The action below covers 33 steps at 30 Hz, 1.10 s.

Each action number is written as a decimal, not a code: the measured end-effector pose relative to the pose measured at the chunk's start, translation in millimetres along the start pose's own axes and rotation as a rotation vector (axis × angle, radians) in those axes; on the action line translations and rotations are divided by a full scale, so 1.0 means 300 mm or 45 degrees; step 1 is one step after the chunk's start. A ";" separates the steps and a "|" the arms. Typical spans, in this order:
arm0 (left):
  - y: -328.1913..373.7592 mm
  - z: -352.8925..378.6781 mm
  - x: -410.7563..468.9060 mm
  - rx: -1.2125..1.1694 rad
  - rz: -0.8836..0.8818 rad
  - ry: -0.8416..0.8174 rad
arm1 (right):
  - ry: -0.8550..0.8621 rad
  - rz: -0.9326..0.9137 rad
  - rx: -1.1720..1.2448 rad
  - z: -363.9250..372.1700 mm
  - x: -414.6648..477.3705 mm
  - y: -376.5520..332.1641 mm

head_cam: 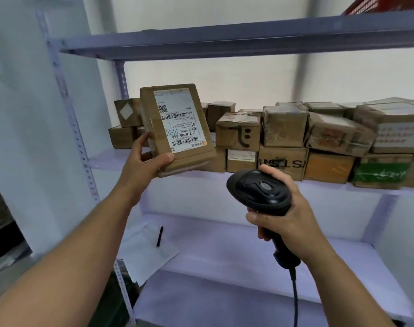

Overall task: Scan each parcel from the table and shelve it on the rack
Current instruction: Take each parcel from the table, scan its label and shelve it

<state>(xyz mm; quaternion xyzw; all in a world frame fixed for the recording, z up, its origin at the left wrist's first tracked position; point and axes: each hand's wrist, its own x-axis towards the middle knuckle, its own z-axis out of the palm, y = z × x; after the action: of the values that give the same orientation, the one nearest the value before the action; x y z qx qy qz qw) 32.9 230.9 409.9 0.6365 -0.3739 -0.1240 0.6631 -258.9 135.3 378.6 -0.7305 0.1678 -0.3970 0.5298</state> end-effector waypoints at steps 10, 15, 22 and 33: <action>0.037 0.019 0.307 0.002 0.014 -0.123 | 0.098 0.018 -0.068 0.039 0.099 0.002; 0.033 0.044 0.433 0.056 -0.058 -0.208 | 0.184 0.038 -0.085 0.077 0.140 0.009; -0.013 0.069 0.507 0.253 0.037 -0.206 | 0.264 0.056 -0.137 0.139 0.161 0.027; -0.059 0.073 0.552 0.165 0.218 -0.419 | 0.361 0.040 -0.169 0.220 0.162 0.043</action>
<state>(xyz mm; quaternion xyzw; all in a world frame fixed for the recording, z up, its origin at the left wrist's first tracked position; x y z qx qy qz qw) 138.5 105.6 447.3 0.6149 -0.5372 -0.1450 0.5588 -176.1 140.2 378.3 -0.6978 0.2784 -0.4758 0.4575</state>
